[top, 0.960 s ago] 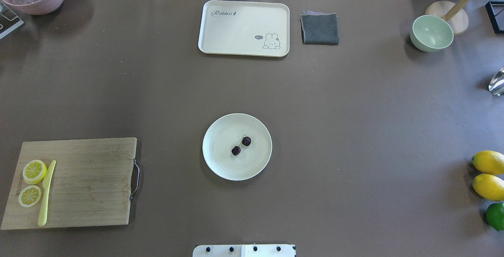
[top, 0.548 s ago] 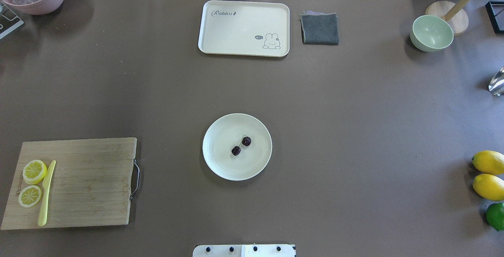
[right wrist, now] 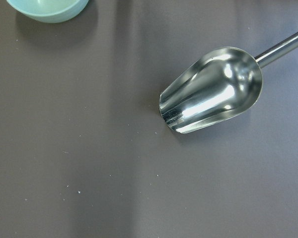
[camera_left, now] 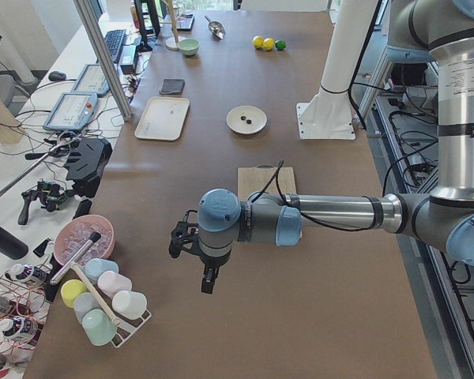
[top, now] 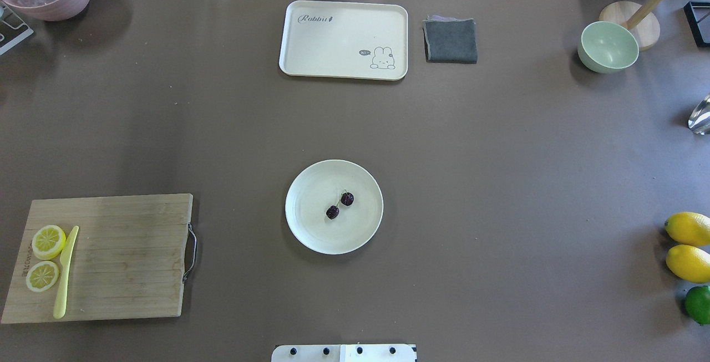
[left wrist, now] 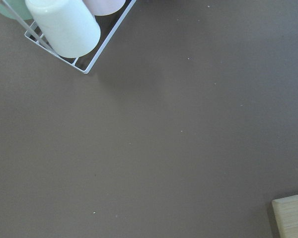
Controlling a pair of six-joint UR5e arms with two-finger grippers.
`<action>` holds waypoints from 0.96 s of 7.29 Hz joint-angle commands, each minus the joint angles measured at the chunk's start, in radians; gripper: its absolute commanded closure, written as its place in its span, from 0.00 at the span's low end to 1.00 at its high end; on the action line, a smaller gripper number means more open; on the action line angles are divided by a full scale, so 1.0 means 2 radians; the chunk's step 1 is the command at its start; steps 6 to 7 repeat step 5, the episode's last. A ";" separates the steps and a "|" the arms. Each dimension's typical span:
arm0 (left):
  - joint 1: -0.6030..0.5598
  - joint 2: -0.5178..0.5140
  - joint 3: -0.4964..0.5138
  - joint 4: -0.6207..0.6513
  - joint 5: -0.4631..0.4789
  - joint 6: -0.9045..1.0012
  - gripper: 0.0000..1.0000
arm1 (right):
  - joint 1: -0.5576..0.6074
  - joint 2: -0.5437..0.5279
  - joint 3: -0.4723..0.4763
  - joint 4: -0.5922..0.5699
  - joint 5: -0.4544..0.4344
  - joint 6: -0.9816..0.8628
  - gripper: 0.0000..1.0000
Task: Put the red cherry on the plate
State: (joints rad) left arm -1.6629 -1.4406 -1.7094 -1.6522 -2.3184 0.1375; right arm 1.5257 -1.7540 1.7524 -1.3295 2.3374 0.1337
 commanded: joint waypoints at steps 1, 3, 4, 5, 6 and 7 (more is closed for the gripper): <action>0.000 0.005 -0.001 -0.002 -0.006 0.002 0.02 | -0.006 0.001 -0.001 0.000 0.002 0.001 0.00; 0.001 0.006 0.001 -0.002 -0.007 0.006 0.02 | -0.006 0.000 -0.001 0.001 0.003 0.001 0.00; 0.001 0.006 -0.003 -0.002 -0.009 0.006 0.02 | -0.006 0.000 0.000 0.001 0.003 0.001 0.00; 0.001 0.006 -0.002 -0.003 -0.033 0.005 0.02 | -0.006 0.000 -0.001 0.001 0.005 0.001 0.00; 0.001 0.006 -0.002 -0.003 -0.033 0.005 0.02 | -0.006 0.000 -0.001 0.001 0.005 0.001 0.00; 0.001 0.006 -0.002 -0.003 -0.033 0.005 0.02 | -0.006 0.000 -0.001 0.001 0.005 0.001 0.00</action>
